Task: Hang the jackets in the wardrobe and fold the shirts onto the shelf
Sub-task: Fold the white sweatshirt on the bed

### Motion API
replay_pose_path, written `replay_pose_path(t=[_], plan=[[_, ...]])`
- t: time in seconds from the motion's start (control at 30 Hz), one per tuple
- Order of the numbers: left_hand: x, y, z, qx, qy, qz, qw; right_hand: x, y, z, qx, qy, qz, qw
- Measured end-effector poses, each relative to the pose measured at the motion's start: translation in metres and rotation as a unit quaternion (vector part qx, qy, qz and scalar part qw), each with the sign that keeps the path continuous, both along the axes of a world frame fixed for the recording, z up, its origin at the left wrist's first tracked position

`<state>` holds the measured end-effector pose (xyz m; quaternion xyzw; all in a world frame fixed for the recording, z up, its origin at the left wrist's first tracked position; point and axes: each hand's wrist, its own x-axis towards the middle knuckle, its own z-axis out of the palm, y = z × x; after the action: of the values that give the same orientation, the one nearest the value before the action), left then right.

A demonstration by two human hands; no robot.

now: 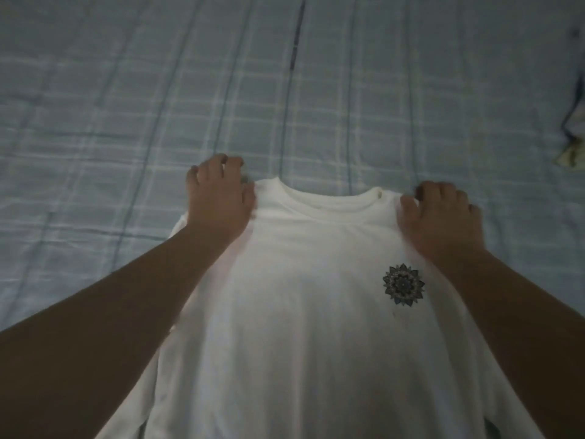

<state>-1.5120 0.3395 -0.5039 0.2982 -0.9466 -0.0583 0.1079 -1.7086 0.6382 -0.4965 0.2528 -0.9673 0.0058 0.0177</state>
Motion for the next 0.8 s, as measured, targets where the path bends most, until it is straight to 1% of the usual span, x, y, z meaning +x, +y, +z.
replay_pose_path(t=[0.1,0.13,0.2,0.3,0.4,0.6,0.7,0.8], plan=[[0.012,0.025,0.020,0.002,0.044,-0.075,0.996,0.033,0.006,0.015,-0.052,0.013,0.032,0.998],[0.022,0.038,0.022,0.015,0.041,-0.092,0.995,0.051,0.009,0.017,-0.072,0.012,0.044,0.996],[0.049,0.069,0.021,0.046,0.007,-0.109,0.993,0.095,0.018,0.019,-0.092,-0.011,0.067,0.993],[0.101,0.116,0.011,0.062,-0.079,-0.127,0.987,0.168,0.043,0.016,-0.070,-0.062,0.092,0.991],[0.157,0.153,0.001,0.060,-0.129,-0.141,0.980,0.235,0.077,0.010,-0.052,-0.091,0.101,0.989],[0.254,0.202,0.001,0.071,-0.167,-0.162,0.970,0.338,0.134,0.009,-0.012,-0.154,0.110,0.982],[0.298,0.223,0.000,0.068,-0.173,-0.177,0.966,0.373,0.161,0.006,-0.010,-0.158,0.122,0.980],[0.336,0.235,-0.004,0.072,-0.181,-0.169,0.966,0.393,0.187,0.000,0.006,-0.156,0.123,0.980]])
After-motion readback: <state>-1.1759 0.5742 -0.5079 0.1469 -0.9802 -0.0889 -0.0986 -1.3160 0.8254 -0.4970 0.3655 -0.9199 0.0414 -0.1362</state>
